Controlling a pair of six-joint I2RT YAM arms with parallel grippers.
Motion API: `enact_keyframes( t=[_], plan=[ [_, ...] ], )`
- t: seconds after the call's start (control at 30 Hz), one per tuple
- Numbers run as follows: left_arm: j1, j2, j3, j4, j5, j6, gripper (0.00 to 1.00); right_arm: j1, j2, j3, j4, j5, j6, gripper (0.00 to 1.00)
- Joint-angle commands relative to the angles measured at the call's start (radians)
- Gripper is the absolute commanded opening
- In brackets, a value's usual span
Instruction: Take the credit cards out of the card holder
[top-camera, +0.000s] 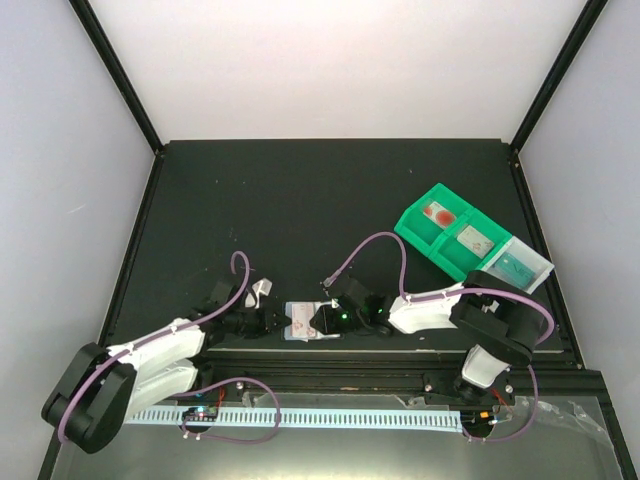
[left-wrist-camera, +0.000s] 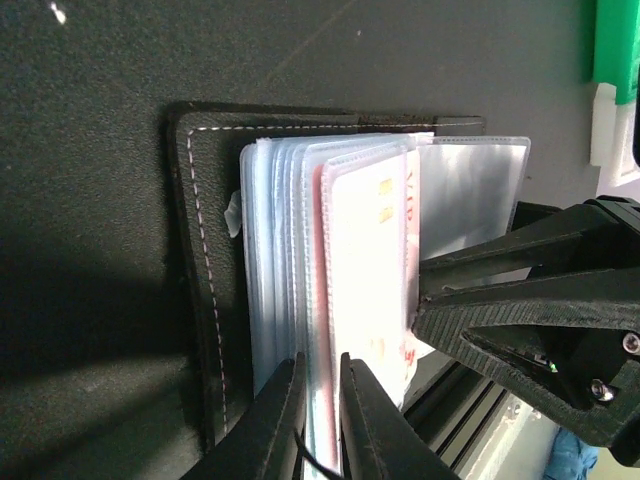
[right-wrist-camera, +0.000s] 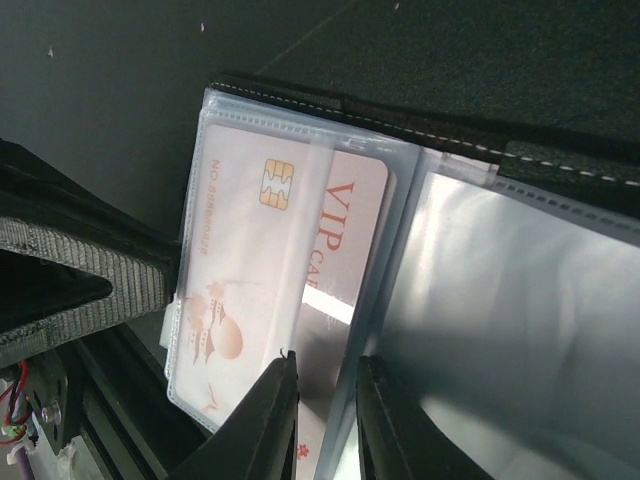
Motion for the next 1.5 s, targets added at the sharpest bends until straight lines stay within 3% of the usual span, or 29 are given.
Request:
enact_keyframes(
  t=[0.0, 0.27, 0.63, 1.47],
  plan=[
    [-0.007, 0.034, -0.008, 0.051, 0.012, 0.01, 0.12, -0.01, 0.021, 0.008, 0.016, -0.003, 0.005, 0.17],
    [-0.01, 0.045, -0.013, 0.035, -0.009, 0.021, 0.1, -0.01, 0.032, 0.007, 0.023, -0.004, 0.005, 0.15],
    [-0.01, 0.046, -0.014, 0.016, -0.026, 0.029, 0.09, -0.027, -0.001, -0.021, 0.019, 0.014, 0.0, 0.04],
    [-0.011, 0.039, -0.014, 0.002, -0.033, 0.029, 0.1, -0.073, -0.063, -0.122, 0.107, -0.011, 0.02, 0.01]
  ],
)
